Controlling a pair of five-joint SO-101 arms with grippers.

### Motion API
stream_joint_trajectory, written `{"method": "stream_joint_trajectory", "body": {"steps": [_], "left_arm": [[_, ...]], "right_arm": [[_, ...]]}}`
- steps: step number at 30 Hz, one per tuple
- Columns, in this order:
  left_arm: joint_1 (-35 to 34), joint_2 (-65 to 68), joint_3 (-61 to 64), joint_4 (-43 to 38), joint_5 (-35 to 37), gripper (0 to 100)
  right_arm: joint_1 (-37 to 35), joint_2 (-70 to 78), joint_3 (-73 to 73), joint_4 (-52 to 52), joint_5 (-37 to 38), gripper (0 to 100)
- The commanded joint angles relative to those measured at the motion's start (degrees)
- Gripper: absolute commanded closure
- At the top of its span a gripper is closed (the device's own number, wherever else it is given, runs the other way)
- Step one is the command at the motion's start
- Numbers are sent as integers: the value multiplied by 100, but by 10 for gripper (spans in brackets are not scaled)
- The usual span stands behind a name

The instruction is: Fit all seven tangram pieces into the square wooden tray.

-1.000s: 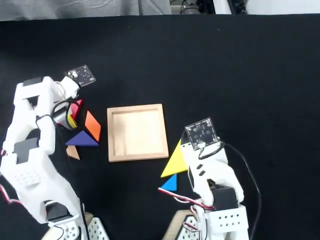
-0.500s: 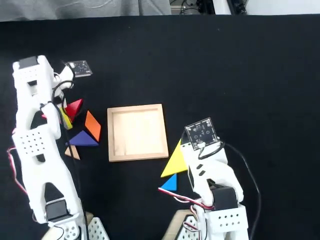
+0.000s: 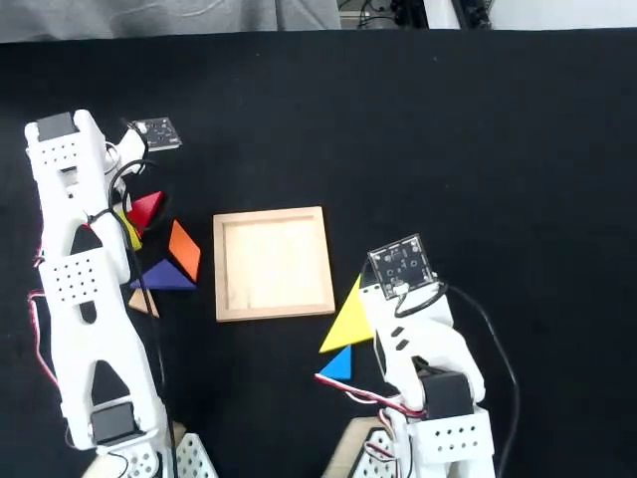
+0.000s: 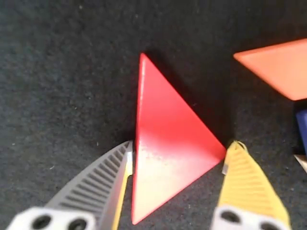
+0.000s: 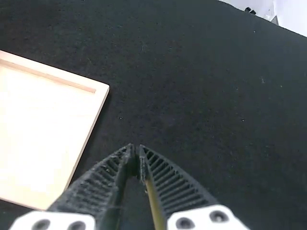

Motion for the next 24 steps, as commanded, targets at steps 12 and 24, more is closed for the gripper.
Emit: {"method": "stream_joint_trajectory", "body": {"steps": [12, 24], "left_arm": [[75, -738, -48, 18, 1046, 887], [523, -4457, 2993, 18, 3859, 887]], "right_arm": [[-53, -497, -13, 18, 44, 985], [-53, -497, -13, 18, 44, 986]]}}
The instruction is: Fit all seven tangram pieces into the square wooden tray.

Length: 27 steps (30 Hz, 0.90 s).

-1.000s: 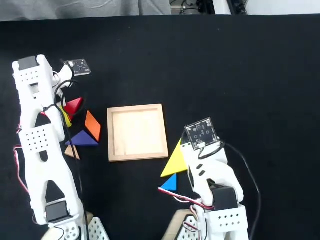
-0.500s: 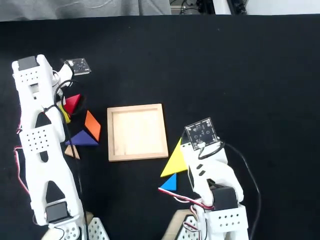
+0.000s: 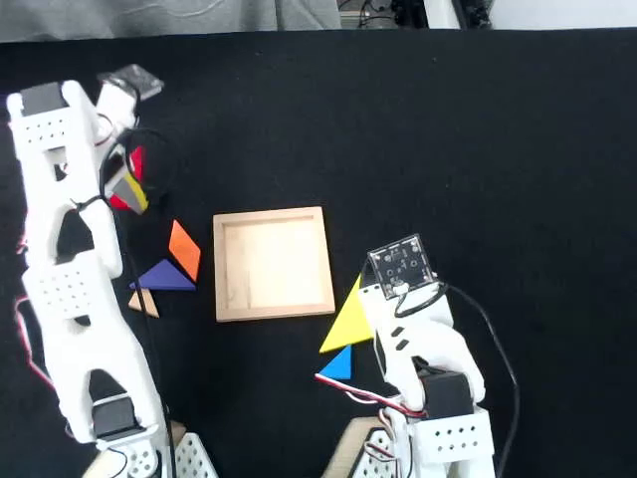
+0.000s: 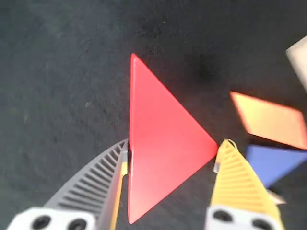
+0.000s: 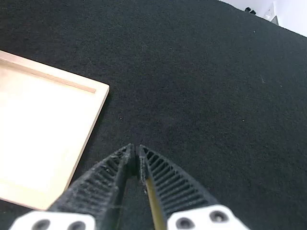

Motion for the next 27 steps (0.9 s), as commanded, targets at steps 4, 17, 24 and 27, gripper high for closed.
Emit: {"method": "stream_joint_trajectory", "body": {"steps": [4, 17, 24, 27], "left_arm": [[752, -3754, 2897, 35, 2330, 887], [2255, -5319, 5323, -563, 6470, 885], [3248, -4624, 5851, -1336, 6989, 888], [3451, -4615, 6079, -1873, 6998, 888]], "right_arm": [[-53, -497, -13, 18, 44, 986], [-53, -541, -13, 299, 53, 986], [299, -541, -13, 246, 53, 986], [378, -541, -13, 185, 53, 986]]}}
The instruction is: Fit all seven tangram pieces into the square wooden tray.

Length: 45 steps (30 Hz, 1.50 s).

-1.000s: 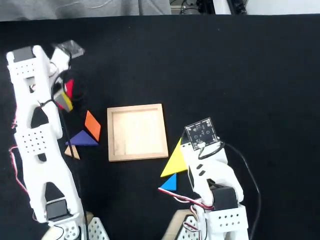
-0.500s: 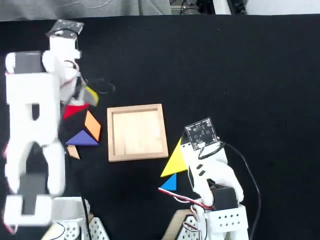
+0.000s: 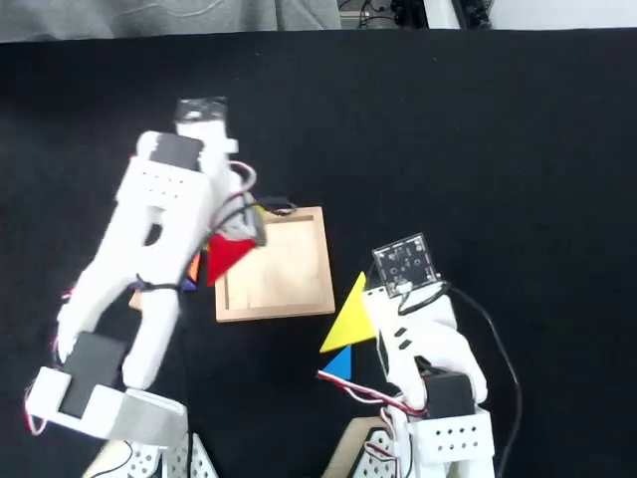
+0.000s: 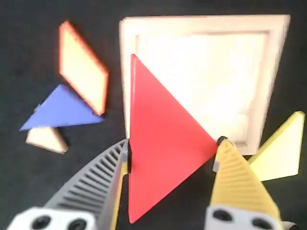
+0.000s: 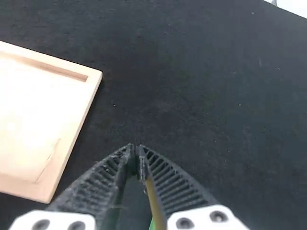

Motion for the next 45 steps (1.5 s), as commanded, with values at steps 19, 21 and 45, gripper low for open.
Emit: {"method": "stream_joint_trajectory", "body": {"steps": [19, 21, 45], "left_arm": [[198, 35, 2079, -2435, 897, 884], [198, 35, 2211, -2734, 897, 884], [-585, 26, 2316, -2980, 290, 695]], "right_arm": [[149, -541, -13, -229, 53, 986], [149, -541, -13, -229, 53, 986], [167, -541, -13, -220, 53, 986]]}}
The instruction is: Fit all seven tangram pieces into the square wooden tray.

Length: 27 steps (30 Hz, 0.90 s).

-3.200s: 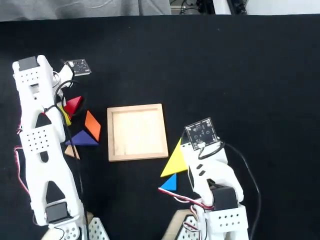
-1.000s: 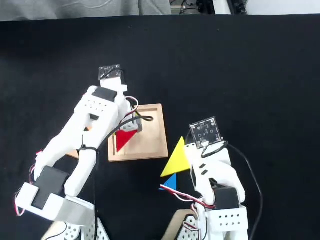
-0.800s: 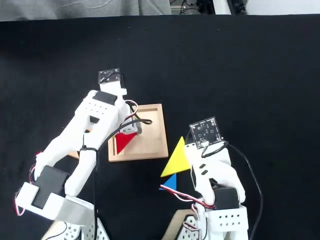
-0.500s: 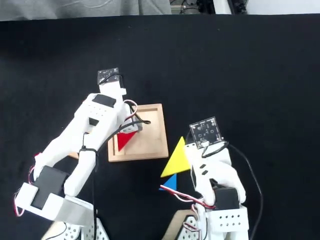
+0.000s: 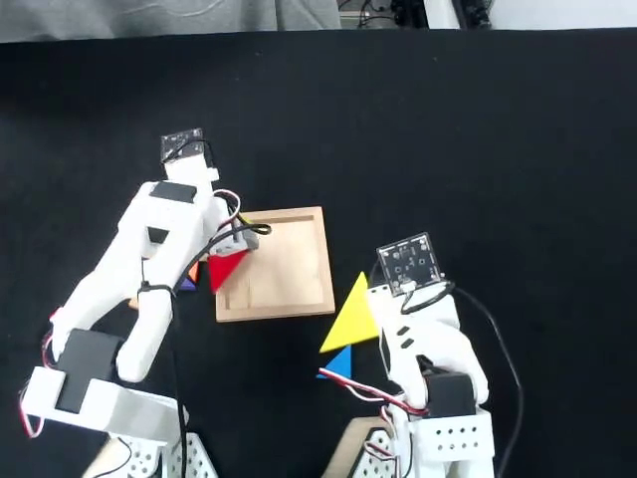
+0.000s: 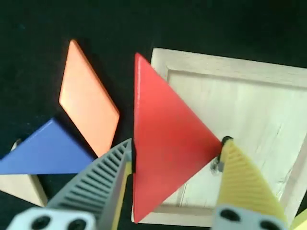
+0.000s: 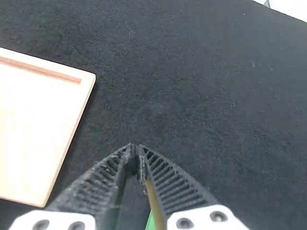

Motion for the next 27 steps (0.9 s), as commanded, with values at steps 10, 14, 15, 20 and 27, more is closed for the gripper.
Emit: {"method": "stream_joint_trajectory", "body": {"steps": [10, 14, 15, 20, 27], "left_arm": [[488, -53, -180, -62, -18, 697], [479, -53, -374, -26, -26, 697], [462, -53, -400, -26, -53, 697], [-163, -35, -505, -70, -62, 697], [-101, 457, -611, -79, -62, 697]], "right_arm": [[53, -541, -13, -132, 53, 986], [53, -541, -13, -141, 53, 986], [53, -541, -13, -141, 53, 986], [53, -541, -13, -132, 53, 986], [53, -541, -13, -141, 53, 986]]}}
